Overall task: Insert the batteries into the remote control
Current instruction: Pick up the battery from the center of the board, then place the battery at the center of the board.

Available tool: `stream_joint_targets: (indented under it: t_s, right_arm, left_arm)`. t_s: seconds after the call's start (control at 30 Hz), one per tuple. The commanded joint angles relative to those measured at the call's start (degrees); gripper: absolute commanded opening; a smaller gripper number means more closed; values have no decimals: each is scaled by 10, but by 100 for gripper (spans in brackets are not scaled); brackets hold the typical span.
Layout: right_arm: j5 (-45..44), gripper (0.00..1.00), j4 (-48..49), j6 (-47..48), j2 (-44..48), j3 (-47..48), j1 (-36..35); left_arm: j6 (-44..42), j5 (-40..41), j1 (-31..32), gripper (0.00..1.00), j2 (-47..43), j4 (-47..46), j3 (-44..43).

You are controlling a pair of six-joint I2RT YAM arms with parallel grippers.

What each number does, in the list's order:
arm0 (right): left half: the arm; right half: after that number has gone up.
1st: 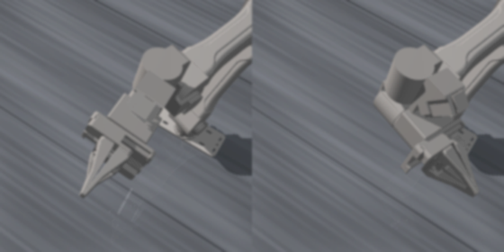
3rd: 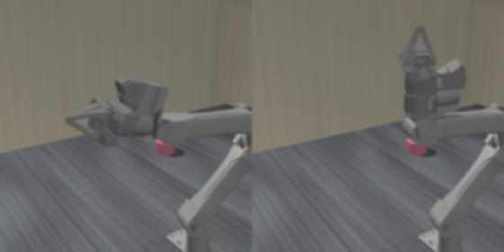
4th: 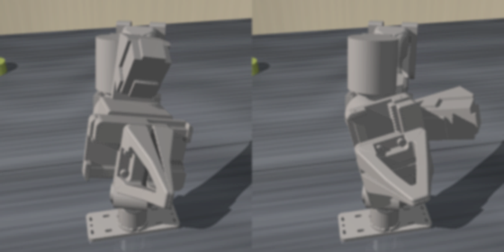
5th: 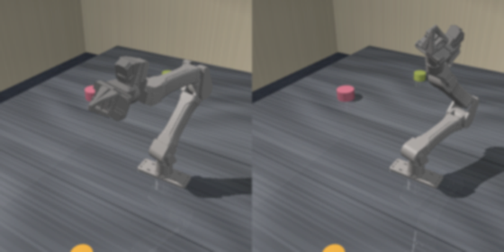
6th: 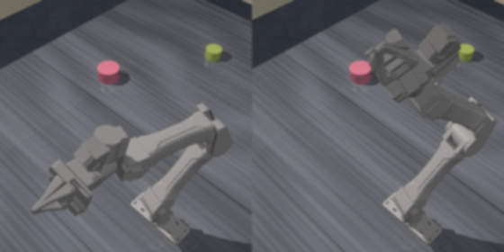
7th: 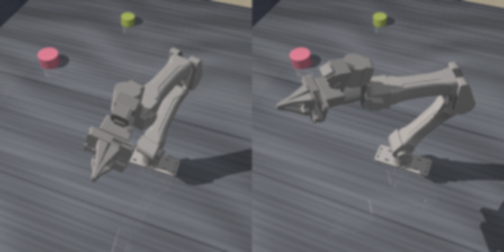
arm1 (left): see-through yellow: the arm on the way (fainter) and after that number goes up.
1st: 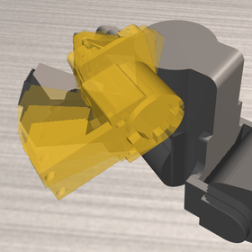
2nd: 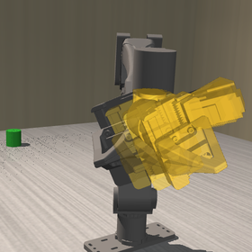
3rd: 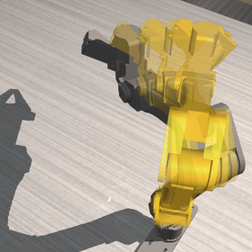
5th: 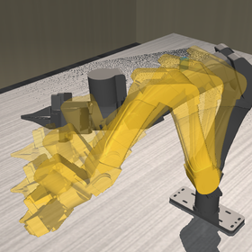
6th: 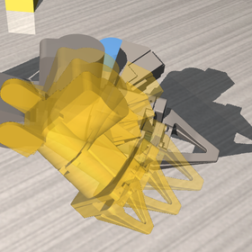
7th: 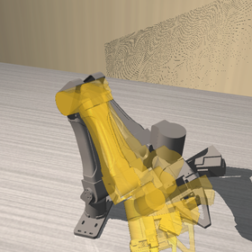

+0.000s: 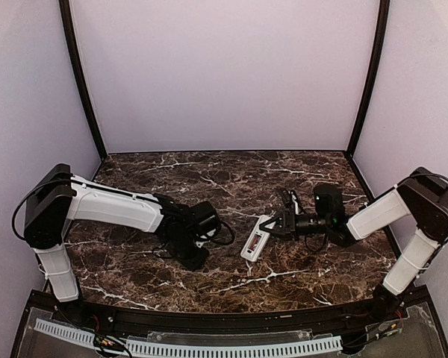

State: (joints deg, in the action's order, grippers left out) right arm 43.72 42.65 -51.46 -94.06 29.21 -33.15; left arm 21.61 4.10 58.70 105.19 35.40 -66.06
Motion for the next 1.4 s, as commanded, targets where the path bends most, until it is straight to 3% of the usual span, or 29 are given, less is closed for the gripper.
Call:
stream_joint_targets:
  t_s: [0.0,0.13,0.27,0.43,0.57,0.8,1.03,1.37]
  right_arm:
    - [6,0,2,10,17,-7,9]
    - [9,0,-7,15,29,-12,17]
    - [11,0,-17,22,42,-17,25]
    - [14,0,-24,27,50,-18,32]
    - [14,0,-24,28,57,-23,36]
    - [15,0,-39,34,68,-18,41]
    - [21,0,-29,35,66,-19,42]
    - [26,0,-42,46,70,-14,43]
  left_arm:
    - [-4,31,-4,10,28,56,-31]
    - [26,44,-12,1,24,61,-43]
    - [92,36,-27,0,-10,26,-49]
    - [299,77,-33,0,-49,-14,-54]
    - [468,107,-33,0,-32,42,-82]
    - [628,100,-34,0,3,84,-83]
    - [667,102,-33,1,19,70,-77]
    - [677,75,-39,11,30,28,-47]
